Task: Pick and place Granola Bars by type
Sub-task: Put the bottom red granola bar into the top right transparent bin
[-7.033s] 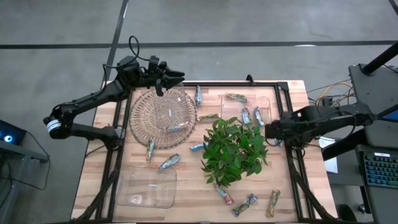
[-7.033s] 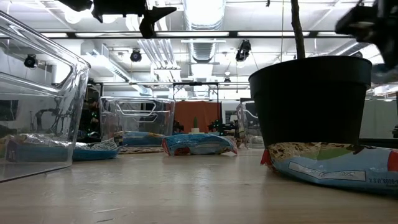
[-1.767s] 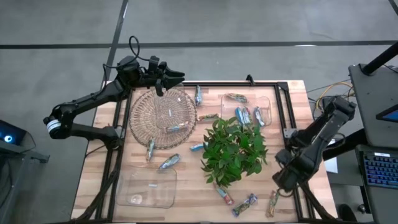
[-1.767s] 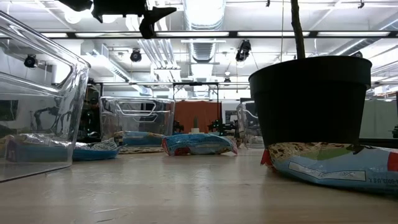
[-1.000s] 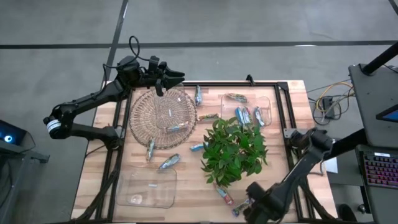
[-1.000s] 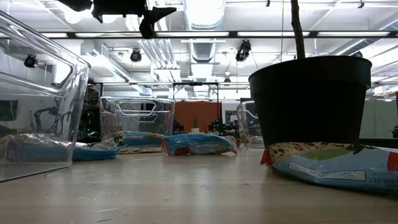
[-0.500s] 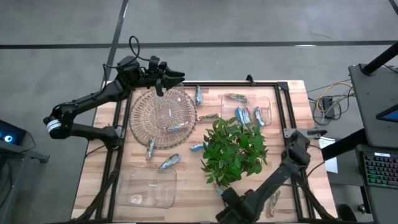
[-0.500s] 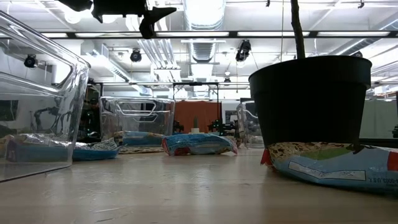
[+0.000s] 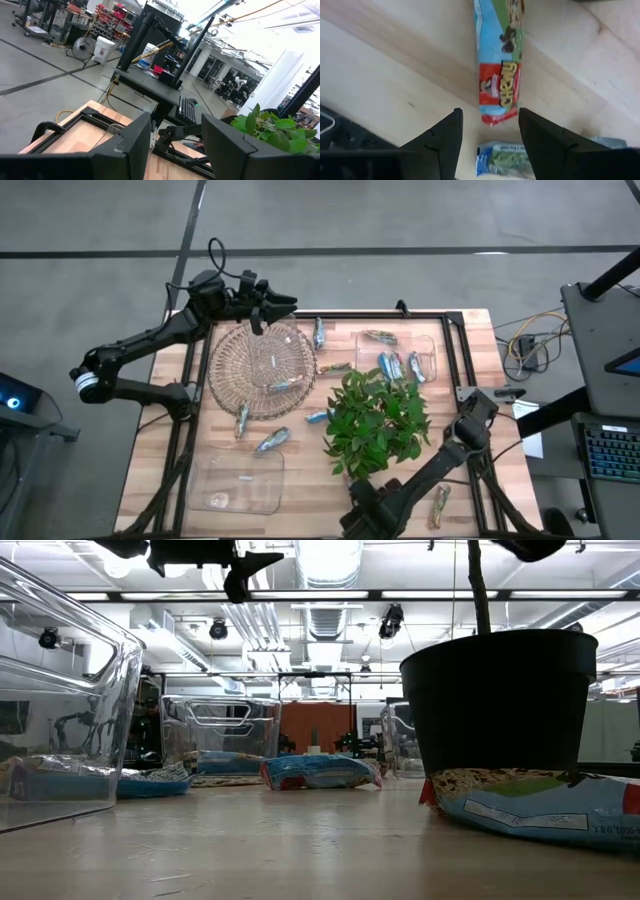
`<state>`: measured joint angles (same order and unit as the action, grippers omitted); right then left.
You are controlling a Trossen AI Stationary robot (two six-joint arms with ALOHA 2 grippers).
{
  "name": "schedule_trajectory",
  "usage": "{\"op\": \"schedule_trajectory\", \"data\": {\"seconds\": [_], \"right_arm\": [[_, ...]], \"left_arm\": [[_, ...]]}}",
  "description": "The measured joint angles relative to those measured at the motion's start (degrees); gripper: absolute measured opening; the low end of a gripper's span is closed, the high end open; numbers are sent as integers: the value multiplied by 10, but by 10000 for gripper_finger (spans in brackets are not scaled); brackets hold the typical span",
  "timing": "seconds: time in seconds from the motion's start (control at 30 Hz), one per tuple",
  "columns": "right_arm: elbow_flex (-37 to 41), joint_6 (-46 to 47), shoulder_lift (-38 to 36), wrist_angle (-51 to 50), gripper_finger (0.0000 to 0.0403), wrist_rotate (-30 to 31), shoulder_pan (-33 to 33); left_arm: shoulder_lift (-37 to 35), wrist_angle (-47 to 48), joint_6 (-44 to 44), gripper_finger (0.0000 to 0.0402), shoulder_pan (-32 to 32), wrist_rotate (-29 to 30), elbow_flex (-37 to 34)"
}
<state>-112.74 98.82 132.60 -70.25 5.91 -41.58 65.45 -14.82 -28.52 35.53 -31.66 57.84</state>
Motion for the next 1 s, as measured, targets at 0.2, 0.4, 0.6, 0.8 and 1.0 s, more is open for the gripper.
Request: {"op": "schedule_trajectory", "data": {"seconds": [0.2,0.4,0.6,0.8,1.0], "right_arm": [[19,11,3,10,183,19,0],[49,19,3,52,183,36,0],[71,35,2,84,181,48,0],[75,44,2,83,124,48,0],[73,42,1,91,34,48,-3]], "left_arm": [[0,5,0,158,0,0,0],[0,5,0,158,0,0,0],[0,6,0,158,0,0,0],[0,6,0,158,0,0,0],[0,6,0,158,0,0,0]]}}
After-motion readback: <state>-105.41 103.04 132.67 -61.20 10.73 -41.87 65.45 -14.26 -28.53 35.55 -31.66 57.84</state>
